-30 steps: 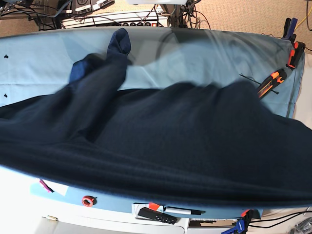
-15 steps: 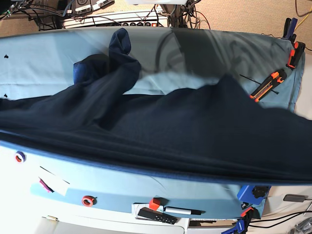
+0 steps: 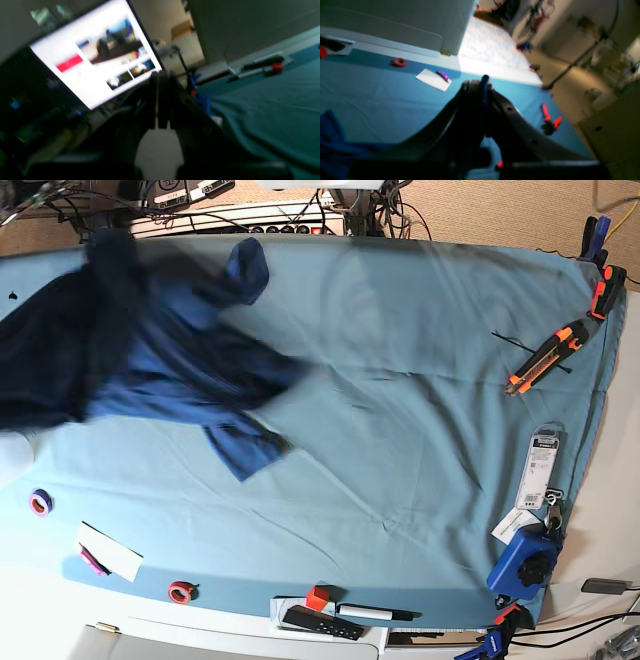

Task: Layout the t-shirt on the table in an organized manner, then fold the t-shirt properly
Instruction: 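Lay the t-shirt down on the table and open both grippers, then reach the left gripper to the t-shirt body and grasp the fabric, then drag the grasped fabric toward the left arm, spreading the t-shirt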

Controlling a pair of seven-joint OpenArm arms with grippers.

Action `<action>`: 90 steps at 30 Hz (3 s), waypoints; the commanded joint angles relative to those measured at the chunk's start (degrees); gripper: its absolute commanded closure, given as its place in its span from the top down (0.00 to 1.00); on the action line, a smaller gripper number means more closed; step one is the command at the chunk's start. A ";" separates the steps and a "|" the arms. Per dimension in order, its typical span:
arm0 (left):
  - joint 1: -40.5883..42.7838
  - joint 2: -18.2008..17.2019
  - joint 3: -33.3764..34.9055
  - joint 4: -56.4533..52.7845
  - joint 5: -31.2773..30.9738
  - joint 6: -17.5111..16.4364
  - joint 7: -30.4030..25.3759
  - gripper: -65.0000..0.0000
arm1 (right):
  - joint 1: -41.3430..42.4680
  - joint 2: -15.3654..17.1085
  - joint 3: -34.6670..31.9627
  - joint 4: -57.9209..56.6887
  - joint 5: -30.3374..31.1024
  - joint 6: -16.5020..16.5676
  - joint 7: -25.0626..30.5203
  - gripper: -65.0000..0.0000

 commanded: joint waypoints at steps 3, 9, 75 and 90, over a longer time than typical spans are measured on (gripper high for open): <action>-0.44 0.04 -0.50 0.72 -2.12 -0.92 -1.51 0.00 | -0.33 -0.02 0.37 0.94 2.32 0.83 2.03 0.00; 2.60 3.23 -0.20 -0.02 -10.86 -9.01 5.62 0.00 | -0.35 -2.19 0.37 0.90 1.53 0.81 0.87 0.00; -26.36 45.90 91.86 -52.22 35.12 10.45 -6.54 0.00 | -5.07 -18.69 0.37 0.55 -11.89 -0.55 9.38 0.00; -28.92 30.86 70.49 -23.74 35.87 5.53 6.78 0.00 | -5.07 -18.71 0.37 0.57 -8.41 -0.55 9.38 0.00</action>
